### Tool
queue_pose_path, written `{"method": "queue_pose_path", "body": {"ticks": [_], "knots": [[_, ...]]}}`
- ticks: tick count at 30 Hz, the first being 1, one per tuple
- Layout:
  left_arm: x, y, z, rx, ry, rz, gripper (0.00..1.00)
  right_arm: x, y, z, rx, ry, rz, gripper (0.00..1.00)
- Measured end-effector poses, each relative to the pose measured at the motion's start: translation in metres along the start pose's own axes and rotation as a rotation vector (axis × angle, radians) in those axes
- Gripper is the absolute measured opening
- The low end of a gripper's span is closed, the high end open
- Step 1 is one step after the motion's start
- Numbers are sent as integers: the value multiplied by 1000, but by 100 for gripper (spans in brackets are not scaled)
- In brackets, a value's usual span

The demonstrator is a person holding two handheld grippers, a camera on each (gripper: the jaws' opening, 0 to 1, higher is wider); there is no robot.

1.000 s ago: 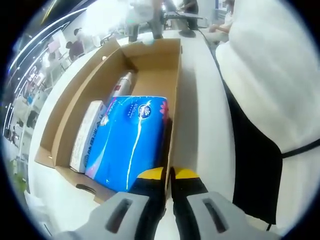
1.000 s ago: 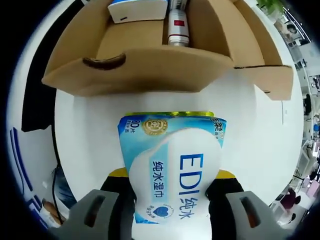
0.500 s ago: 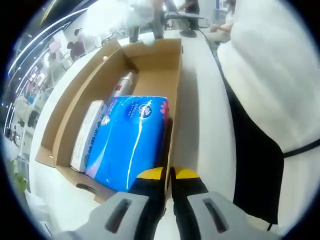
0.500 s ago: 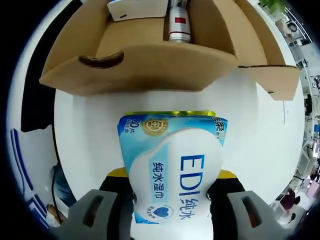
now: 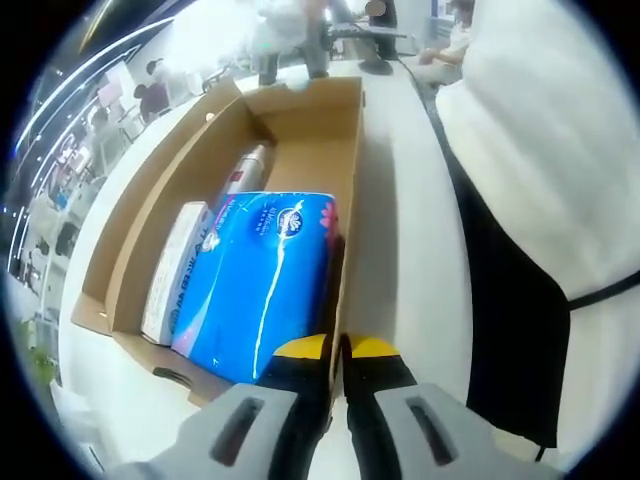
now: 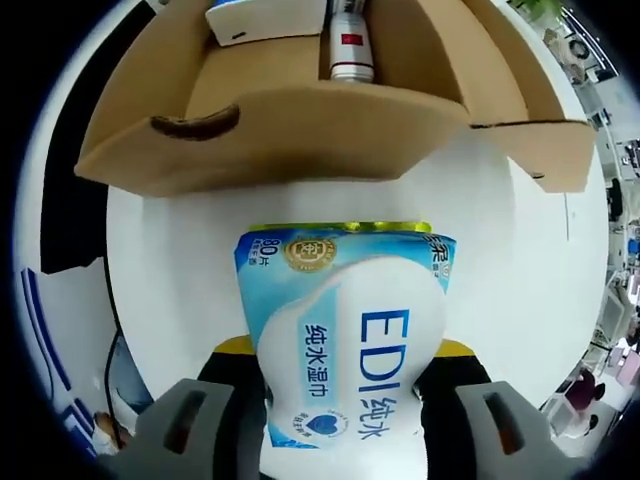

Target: Operate the shoe box by opening the lid, removing the specified soft item, and placing it in the target area until the item is outside and the box remains undamaged.

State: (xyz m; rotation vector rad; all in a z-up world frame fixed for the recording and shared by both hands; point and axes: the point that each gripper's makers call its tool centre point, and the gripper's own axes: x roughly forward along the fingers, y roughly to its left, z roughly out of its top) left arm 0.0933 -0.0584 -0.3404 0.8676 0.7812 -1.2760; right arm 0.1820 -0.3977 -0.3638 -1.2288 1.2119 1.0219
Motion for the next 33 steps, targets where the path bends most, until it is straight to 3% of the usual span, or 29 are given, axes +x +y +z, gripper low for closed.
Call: {"method": "queue_pose_path", "body": {"ticks": [2, 3, 8, 14, 15, 16, 23, 25, 31, 33], "knots": [[0, 0, 0, -1, 0, 0, 5, 2, 3, 3, 51, -49, 13, 71], [0, 0, 0, 0, 0, 0, 5, 2, 4, 0, 57, -42, 12, 75], [-1, -1, 1, 0, 0, 0, 5, -10, -1, -2, 53, -81, -39, 73], [-1, -1, 1, 1, 0, -4, 5, -28, 5, 4, 108, -185, -18, 74], [-1, -2, 1, 1, 0, -5, 5, -31, 7, 5, 146, -208, -12, 74], [-1, -2, 1, 1, 0, -6, 5, -36, 6, 8, 246, -257, -18, 74], [-1, -2, 1, 5, -1, -9, 5, -58, -1, 10, 420, -387, -75, 74], [-1, -2, 1, 7, -1, -11, 5, -66, -5, 14, 403, -440, -107, 68], [-1, -2, 1, 3, -1, -10, 5, -72, -6, 8, 460, -436, -137, 65], [-1, -2, 0, -3, 0, -13, 5, -72, -6, 8, 543, -457, -129, 65]]}}
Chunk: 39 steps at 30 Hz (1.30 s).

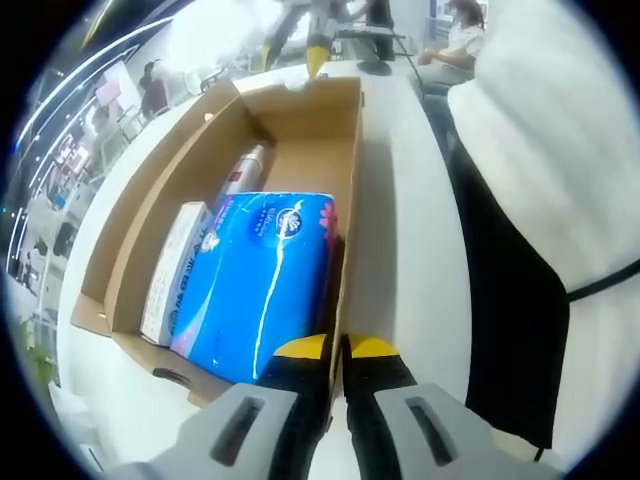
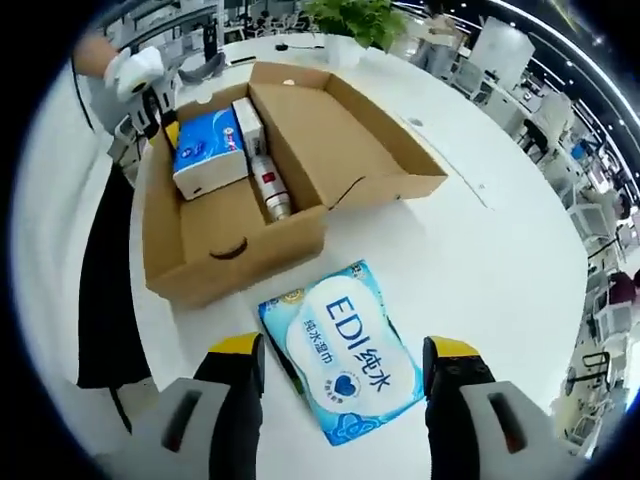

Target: Operate the shoe box by opening the lid, removing the specified soft item, and placing it in the target area until the item is outside and the box remains undamaged.

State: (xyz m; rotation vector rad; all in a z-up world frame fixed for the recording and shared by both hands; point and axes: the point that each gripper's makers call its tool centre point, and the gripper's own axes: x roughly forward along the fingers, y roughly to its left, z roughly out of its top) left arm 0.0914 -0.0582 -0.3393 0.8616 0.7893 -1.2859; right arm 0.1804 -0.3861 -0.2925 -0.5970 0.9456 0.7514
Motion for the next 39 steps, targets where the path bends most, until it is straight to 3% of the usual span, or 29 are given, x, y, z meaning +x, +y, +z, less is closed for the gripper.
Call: {"method": "queue_pose_path", "body": {"ticks": [3, 5, 12, 14, 17, 21, 27, 34, 39], "knots": [[0, 1, 0, -29, 19, -8, 5, -1, -7, 8, 233, -99, -36, 60], [0, 0, -1, -19, 17, -7, 5, -4, -12, 12, 299, -151, -59, 58], [0, 1, -2, -7, 13, -3, 5, -12, -18, 11, 355, -173, -121, 51], [-1, 1, -2, -5, 12, -2, 5, -12, -18, 4, 430, -156, -120, 51], [-1, 1, -2, -3, 10, 1, 5, -17, -17, 13, 489, -237, -101, 48], [0, 1, -1, -3, 9, 5, 5, -25, -22, 3, 517, -233, -143, 47], [0, 1, -1, -3, 7, 8, 5, -33, -20, -4, 576, -268, -215, 36], [0, 1, -1, -1, 8, 6, 5, -41, -18, -6, 519, -270, -280, 26], [0, 1, -1, -1, 7, 7, 5, -47, -16, -5, 513, -281, -308, 26]]}}
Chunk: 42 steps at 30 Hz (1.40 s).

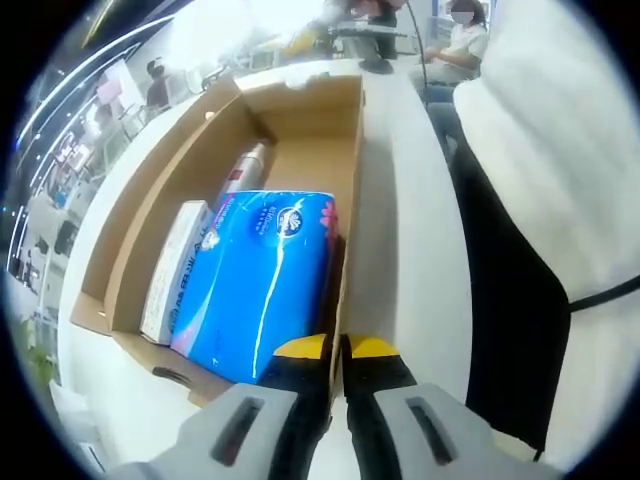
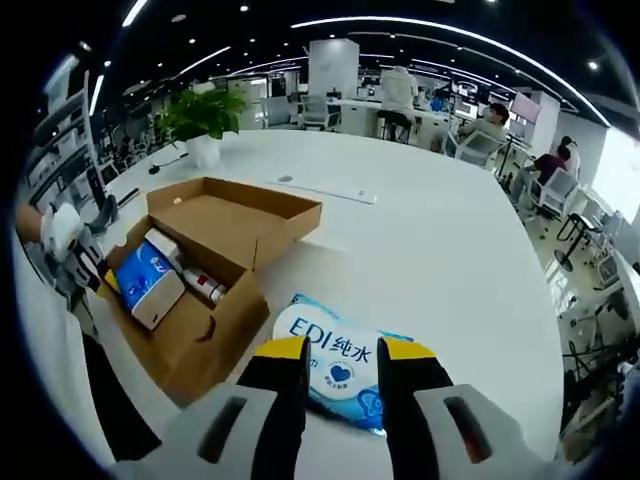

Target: Operate the shoe box by opening the lid, removing the specified soft item, and placing it in the target area until the item is outside and the box remains undamaged.

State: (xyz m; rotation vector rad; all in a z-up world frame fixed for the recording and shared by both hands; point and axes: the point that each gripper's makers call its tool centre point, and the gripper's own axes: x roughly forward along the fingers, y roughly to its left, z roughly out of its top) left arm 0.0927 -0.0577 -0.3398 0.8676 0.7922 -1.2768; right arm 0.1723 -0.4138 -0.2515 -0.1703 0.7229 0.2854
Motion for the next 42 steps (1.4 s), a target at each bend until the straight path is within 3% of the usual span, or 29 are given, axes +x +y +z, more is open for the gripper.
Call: {"method": "queue_pose_path", "body": {"ticks": [4, 8, 13, 20, 24, 27, 29, 36, 42], "knots": [[0, 0, 0, 0, -1, 3, 5, -4, -1, 0, 34, -21, -6, 27], [0, 0, 0, 1, -1, 3, 5, -11, 5, 14, 175, -101, 27, 33], [0, 0, 0, -1, -1, 3, 5, -18, 5, 14, 169, -107, 14, 34], [0, 1, 0, 0, 0, 0, 5, -27, 10, 10, 97, -104, 1, 33], [0, 1, 0, 0, 0, 1, 5, -27, 25, 10, -1, -112, 5, 30], [0, 1, 0, 0, -1, 1, 5, -26, 38, 14, -16, -137, 21, 30], [0, 1, -1, -1, -1, 2, 5, -24, 45, 12, -23, -119, 36, 31], [0, 1, 0, 0, -2, 4, 5, -15, 49, -3, -173, -17, 31, 33], [0, 1, 0, 2, -5, 5, 5, -19, 54, 6, -167, -46, 45, 33]]}}
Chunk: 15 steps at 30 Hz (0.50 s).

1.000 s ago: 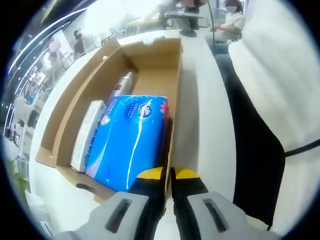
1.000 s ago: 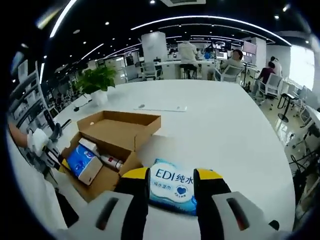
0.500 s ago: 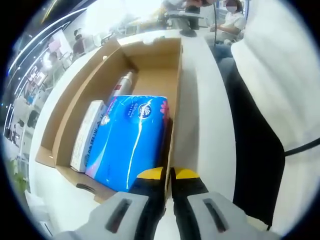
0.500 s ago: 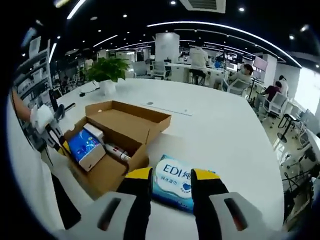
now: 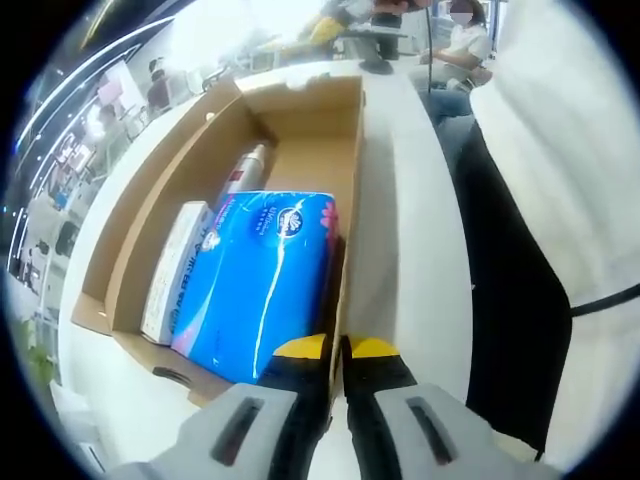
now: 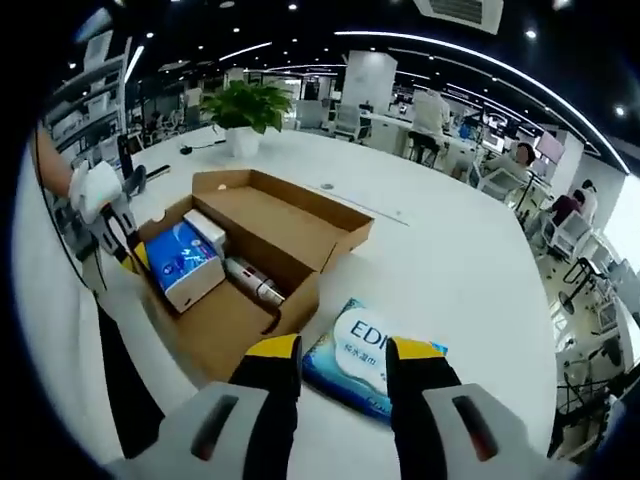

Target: Operate the shoe box by opening the lid, removing the specified soft item, and placing it in the target area until the item is outside and the box remains undamaged.

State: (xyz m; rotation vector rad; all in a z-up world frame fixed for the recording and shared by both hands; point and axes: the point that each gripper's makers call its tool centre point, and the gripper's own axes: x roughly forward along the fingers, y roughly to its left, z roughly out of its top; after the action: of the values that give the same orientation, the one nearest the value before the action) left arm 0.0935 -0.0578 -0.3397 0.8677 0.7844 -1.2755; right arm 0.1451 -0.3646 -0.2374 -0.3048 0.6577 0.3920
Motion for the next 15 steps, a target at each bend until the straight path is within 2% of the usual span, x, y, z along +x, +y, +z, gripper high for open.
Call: {"method": "queue_pose_path", "body": {"ticks": [9, 15], "knots": [[0, -1, 0, 11, -2, -2, 5, -3, 5, 4, -38, 8, 4, 32], [0, -1, 0, 11, -2, -4, 5, -1, 13, 5, -109, 27, 12, 30]]}}
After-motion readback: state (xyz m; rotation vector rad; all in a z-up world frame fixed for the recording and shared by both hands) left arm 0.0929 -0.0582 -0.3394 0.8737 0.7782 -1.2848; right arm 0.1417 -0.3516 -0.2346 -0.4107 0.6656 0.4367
